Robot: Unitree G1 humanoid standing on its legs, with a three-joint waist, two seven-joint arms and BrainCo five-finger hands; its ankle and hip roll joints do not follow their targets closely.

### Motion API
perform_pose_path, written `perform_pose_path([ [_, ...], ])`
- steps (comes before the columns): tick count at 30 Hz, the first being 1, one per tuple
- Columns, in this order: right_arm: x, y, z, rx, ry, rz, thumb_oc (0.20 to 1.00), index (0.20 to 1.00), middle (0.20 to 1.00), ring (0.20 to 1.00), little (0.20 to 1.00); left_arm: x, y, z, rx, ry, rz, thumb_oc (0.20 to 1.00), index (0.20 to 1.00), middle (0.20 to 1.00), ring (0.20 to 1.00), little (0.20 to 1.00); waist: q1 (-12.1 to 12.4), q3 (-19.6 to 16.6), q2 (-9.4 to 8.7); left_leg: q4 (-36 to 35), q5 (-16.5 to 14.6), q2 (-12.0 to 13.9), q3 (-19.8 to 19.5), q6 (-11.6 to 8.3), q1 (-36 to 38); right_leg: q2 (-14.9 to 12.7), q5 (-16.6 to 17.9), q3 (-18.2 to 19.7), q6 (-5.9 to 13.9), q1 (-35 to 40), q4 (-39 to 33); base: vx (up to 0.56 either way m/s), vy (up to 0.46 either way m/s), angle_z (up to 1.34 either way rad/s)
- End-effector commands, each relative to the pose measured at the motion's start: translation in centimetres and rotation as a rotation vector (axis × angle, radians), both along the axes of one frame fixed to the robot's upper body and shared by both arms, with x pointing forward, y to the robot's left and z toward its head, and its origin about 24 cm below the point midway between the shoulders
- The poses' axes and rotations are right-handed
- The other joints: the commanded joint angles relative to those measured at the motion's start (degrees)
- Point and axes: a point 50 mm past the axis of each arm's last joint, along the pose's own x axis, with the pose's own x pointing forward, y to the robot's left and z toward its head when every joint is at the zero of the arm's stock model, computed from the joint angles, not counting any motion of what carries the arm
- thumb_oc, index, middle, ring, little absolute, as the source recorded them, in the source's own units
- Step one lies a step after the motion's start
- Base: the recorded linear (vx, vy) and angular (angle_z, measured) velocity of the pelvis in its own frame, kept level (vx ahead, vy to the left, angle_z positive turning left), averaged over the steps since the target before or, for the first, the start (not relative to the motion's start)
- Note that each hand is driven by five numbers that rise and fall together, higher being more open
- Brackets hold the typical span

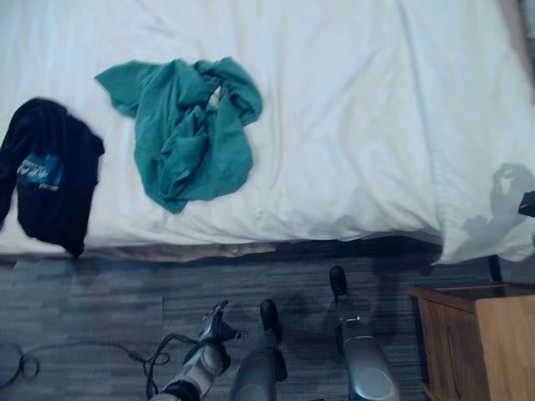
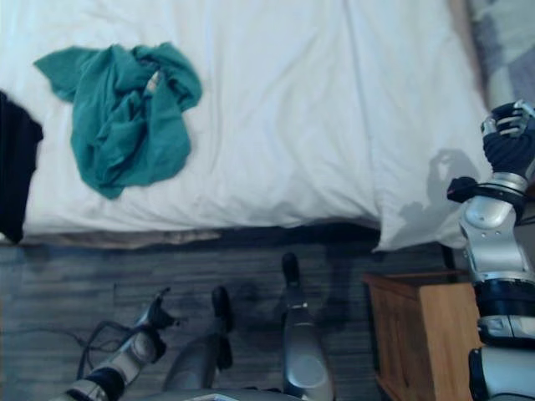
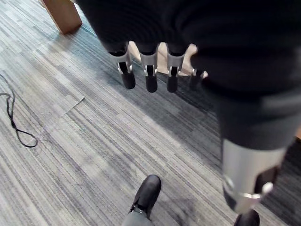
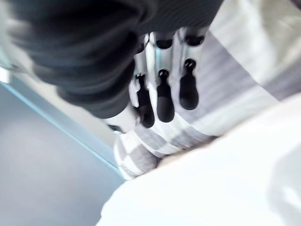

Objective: Tidy up the quilt and then pick up the clothes from the bed and put them into the laundry hamper.

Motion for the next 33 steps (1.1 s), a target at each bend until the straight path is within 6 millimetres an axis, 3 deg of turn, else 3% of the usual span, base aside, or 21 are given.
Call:
perform_pose_path([
  [1,0.2,-0.8,1.5,-0.008,-0.044,-0.059,0.2,0.2,0.2,0.2,0.2,-0.8,2.3,-0.4,0.05,0.036,0.096,1.0,1.0,1.0,1.0,1.0,-0.06,4.48,0.11,5.86,-3.78,3.7,-1.49,-2.42,-2.65,-2.51,-15.82,1.35,4.38,-3.77,15.25,-0.11,0.007,0.0],
  [3,0.9,-0.3,-1.9,0.061,0.063,-0.049,0.2,0.2,0.2,0.2,0.2,-1.1,2.6,-0.4,0.052,0.039,0.115,1.0,1.0,1.0,1.0,1.0,0.47,6.06,0.4,7.27,-3.88,3.24,-2.92,-2.21,-4.88,-2.12,-16.1,1.14,4.24,-5.61,16.75,-0.1,-0.017,-0.06],
  [5,0.0,0.7,-9.2,0.168,0.276,-0.052,0.2,0.2,0.2,0.2,0.2,-0.7,2.8,-0.2,0.066,0.028,0.143,1.0,1.0,1.0,1.0,1.0,0.46,7.69,-0.06,9.5,-4.7,3.11,-4.06,-1.89,-6.1,-2.1,-16.87,0.22,4.05,-6.07,18.59,-0.08,-0.014,-0.05],
  [6,0.0,0.7,-9.2,0.169,0.275,-0.052,0.2,0.2,0.2,0.2,0.2,-0.7,2.9,-0.2,0.067,0.027,0.143,1.0,1.0,1.0,1.0,1.0,0.48,7.56,-0.1,9.44,-4.44,3.09,-4.08,-1.88,-6.36,-2.11,-16.54,0.22,4.04,-6.24,18.35,-0.03,0.025,0.03],
  [7,-1.3,2.0,-14.6,0.274,0.424,-0.046,0.2,0.2,0.2,0.2,0.2,0.1,3.0,0.1,0.081,0.012,0.157,1.0,1.0,1.0,1.0,1.0,0.26,7.86,-0.54,10.02,-5.17,3.05,-4.48,-1.63,-5.9,-2.37,-16.86,0.05,3.99,-5.45,18.33,0.0,0.048,0.08],
  [8,-2.2,2.6,-17.1,0.331,0.5,-0.045,0.2,0.2,0.2,0.2,0.2,0.7,3.2,0.4,0.089,0.004,0.163,1.0,1.0,1.0,1.0,1.0,0.01,7.75,-0.89,10.11,-5.57,3.02,-4.5,-1.6,-5.34,-2.62,-16.84,-0.09,4.05,-4.74,18.09,0.0,0.048,0.14],
  [9,-2.2,2.6,-17.1,0.332,0.499,-0.045,0.2,0.2,0.2,0.2,0.2,0.7,3.2,0.5,0.09,0.004,0.163,1.0,1.0,1.0,1.0,1.0,0.02,7.69,-0.93,10.0,-5.33,3.0,-4.49,-1.59,-5.48,-2.63,-16.55,-0.07,4.04,-4.83,17.87,0.01,0.082,0.16],
  [11,-6.3,4.3,-23.3,0.473,0.709,-0.04,0.2,0.2,0.2,0.2,0.2,1.0,3.6,0.6,0.099,0.007,0.179,1.0,1.0,1.0,1.0,1.0,-1.09,6.71,-2.28,9.73,-6.85,2.66,-4.0,-1.39,-3.05,-3.5,-16.02,-0.42,4.64,-1.18,15.64,0.03,0.169,0.18],
  [14,-9.4,5.8,-26.8,0.547,0.852,-0.029,0.2,0.2,0.2,0.2,0.2,0.4,3.7,0.3,0.106,0.028,0.176,1.0,1.0,1.0,1.0,1.0,-1.68,5.25,-3.62,9.11,-7.7,2.17,-3.51,-0.92,-0.57,-4.5,-14.8,-0.41,5.31,1.92,12.86,0.08,0.221,0.24],
  [15,-12.8,7.6,-30.0,0.614,1.013,-0.015,0.2,0.2,0.2,0.2,0.2,-0.2,3.6,-0.1,0.111,0.06,0.173,1.0,1.0,1.0,1.0,1.0,-2.41,3.28,-4.61,8.36,-8.61,0.98,-2.77,-0.05,2.37,-5.58,-13.3,-0.41,6.35,4.93,10.36,0.08,0.275,0.1],
  [17,-14.2,8.2,-31.0,0.641,1.071,-0.021,0.2,0.2,0.2,0.2,0.2,-0.7,3.8,-0.4,0.123,0.078,0.165,1.0,1.0,1.0,1.0,1.0,-2.43,2.14,-4.93,7.61,-8.58,0.38,-2.49,0.36,3.32,-6.16,-12.44,-0.19,6.71,5.69,9.4,0.07,0.221,0.03],
  [18,-15.6,9.0,-32.2,0.675,1.138,-0.026,0.429,0.429,0.429,0.429,0.429,-1.5,3.8,-0.8,0.135,0.108,0.152,1.0,1.0,1.0,1.0,1.0,-2.53,0.99,-5.15,6.33,-8.63,-0.16,-2.19,0.59,4.88,-6.66,-11.79,0.05,7.29,6.71,8.66,0.05,0.235,-0.14],
  [19,-18.2,10.6,-34.0,0.715,1.269,-0.024,1.0,1.0,1.0,1.0,1.0,-2.3,3.8,-1.2,0.145,0.14,0.15,1.0,1.0,1.0,1.0,1.0,-2.73,-0.38,-5.52,4.07,-8.18,-0.78,-1.88,0.97,7.17,-7.23,-10.24,0.19,8.37,7.61,9.1,0.03,0.29,-0.09],
  [22,-19.7,12.1,-35.2,0.699,1.411,0.015,1.0,1.0,1.0,1.0,1.0,-2.0,4.1,-1.0,0.13,0.136,0.168,1.0,1.0,1.0,1.0,1.0,-2.75,-0.5,-5.08,2.35,-7.04,-0.64,-1.6,1.5,8.47,-5.76,-11.35,-0.19,8.26,7.35,13.16,-0.06,0.164,-0.07],
  [25,-19.1,12.8,-35.4,0.571,1.509,0.101,1.0,1.0,1.0,1.0,1.0,-2.9,4.6,-1.3,0.109,0.158,0.219,1.0,1.0,1.0,1.0,1.0,-0.85,-1.82,-3.38,-0.52,-5.63,-0.95,-0.37,2.6,10.1,-0.09,-18.44,-4.2,5.46,10.43,22.44,-0.11,0.171,-0.28],
  [26,-19.1,12.8,-35.4,0.571,1.509,0.101,1.0,1.0,1.0,1.0,1.0,-2.9,4.6,-1.3,0.109,0.158,0.219,1.0,1.0,1.0,1.0,1.0,-0.8,-1.92,-3.31,-0.55,-5.56,-0.88,-0.33,2.58,9.95,-0.01,-18.26,-4.17,5.43,10.33,22.28,0.06,0.007,-0.36],
  [27,-18.9,13.6,-35.6,0.509,1.548,0.158,1.0,1.0,1.0,1.0,1.0,-3.8,4.9,-1.7,0.105,0.19,0.245,1.0,1.0,1.0,1.0,1.0,0.62,-3.51,-3.96,0.91,-6.61,-2.73,0.08,2.85,9.87,0.84,-21.0,-7.97,2.97,15.27,15.87,0.11,-0.029,-0.39],
  [28,-18.1,13.8,-35.4,0.483,1.536,0.189,1.0,1.0,1.0,1.0,1.0,-4.7,4.6,-2.1,0.097,0.206,0.243,1.0,1.0,1.0,1.0,1.0,0.63,-3.57,-4.14,3.88,-7.4,-3.68,-0.72,3.01,9.13,1.15,-21.26,-6.35,2.22,17.23,12.54,0.09,-0.031,-0.52],
  [30,-17.6,13.7,-35.2,0.451,1.54,0.21,1.0,1.0,1.0,1.0,1.0,-5.6,4.0,-2.6,0.08,0.226,0.241,1.0,1.0,1.0,1.0,1.0,1.29,-3.61,-4.29,9.53,-8.16,-4.21,-0.44,2.35,6.71,0.72,-20.87,-5.46,1.7,18.19,9.73,-0.06,0.013,-0.02],
  [31,-16.2,13.1,-34.7,0.349,1.547,0.245,1.0,1.0,1.0,1.0,1.0,-4.9,3.6,-2.5,0.046,0.203,0.266,1.0,1.0,1.0,1.0,1.0,2.12,-2.7,-4.38,20.15,-4.6,-3.29,0.92,-1.52,-0.47,-0.94,-20.41,-6.3,0.36,19.68,6.49,-0.16,0.093,0.39],
  [33,-15.7,12.7,-34.4,0.295,1.549,0.251,1.0,1.0,1.0,1.0,1.0,-5.0,3.7,-2.5,0.047,0.202,0.262,1.0,1.0,1.0,1.0,1.0,2.51,-2.58,-3.9,21.32,-3.19,-2.0,1.75,-2.73,-1.24,-1.48,-20.37,-6.81,0.28,20.33,5.39,-0.11,0.131,0.35],
])
